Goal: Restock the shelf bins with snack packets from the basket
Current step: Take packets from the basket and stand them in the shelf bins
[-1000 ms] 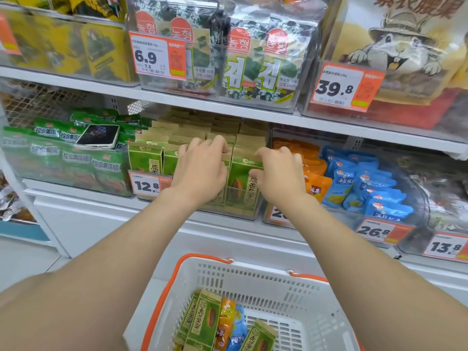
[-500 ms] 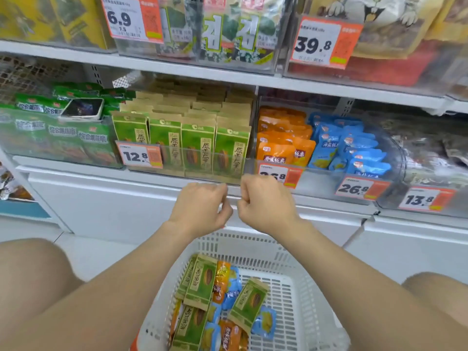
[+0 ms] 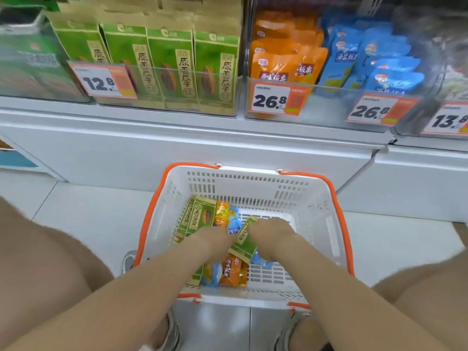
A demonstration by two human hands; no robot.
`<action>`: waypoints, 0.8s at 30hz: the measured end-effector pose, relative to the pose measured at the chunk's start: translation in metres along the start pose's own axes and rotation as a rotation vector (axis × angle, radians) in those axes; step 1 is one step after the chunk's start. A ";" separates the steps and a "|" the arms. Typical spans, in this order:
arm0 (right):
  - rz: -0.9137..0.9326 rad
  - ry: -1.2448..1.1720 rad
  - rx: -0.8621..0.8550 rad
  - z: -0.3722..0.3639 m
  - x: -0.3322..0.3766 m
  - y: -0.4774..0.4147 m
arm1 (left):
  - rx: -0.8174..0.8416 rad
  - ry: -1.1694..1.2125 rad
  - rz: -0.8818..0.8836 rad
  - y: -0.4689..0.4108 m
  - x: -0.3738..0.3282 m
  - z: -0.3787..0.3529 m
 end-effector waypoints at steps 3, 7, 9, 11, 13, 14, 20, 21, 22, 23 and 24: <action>-0.055 -0.036 0.109 -0.025 -0.010 -0.002 | 0.010 0.014 -0.075 -0.015 -0.029 -0.021; -0.094 -0.089 0.152 -0.036 -0.030 -0.005 | 0.108 0.004 -0.096 -0.032 -0.053 -0.049; -0.113 -0.117 0.158 -0.037 -0.039 -0.007 | 0.132 0.002 -0.087 -0.039 -0.058 -0.053; -0.127 -0.142 0.163 -0.038 -0.044 -0.010 | 0.143 0.015 -0.083 -0.043 -0.060 -0.056; -0.138 -0.152 0.161 -0.038 -0.046 -0.012 | 0.150 0.027 -0.082 -0.044 -0.059 -0.053; -0.141 -0.161 0.156 -0.037 -0.047 -0.014 | 0.143 0.025 -0.088 -0.044 -0.057 -0.052; -0.132 -0.175 0.099 -0.025 -0.050 -0.021 | -0.054 0.261 -0.015 -0.046 -0.036 -0.031; -0.138 -0.164 0.093 -0.023 -0.051 -0.022 | -0.105 0.343 0.025 -0.044 -0.032 -0.023; -0.145 -0.156 0.084 -0.022 -0.053 -0.022 | -0.155 0.442 0.077 -0.043 -0.028 -0.016; -0.152 -0.155 0.078 -0.020 -0.055 -0.021 | -0.201 0.557 0.138 -0.040 -0.023 -0.006; -0.158 -0.162 0.075 -0.018 -0.056 -0.020 | -0.251 0.670 0.197 -0.036 -0.018 0.004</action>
Point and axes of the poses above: each hand's wrist, its own y-axis away from the middle knuckle, its own z-axis out of the back of the hand, x = y × z, the point moved 6 cm from there along -y, towards the middle knuckle, and after that the axes turned 15 degrees about -x, right-handed, at the moved point
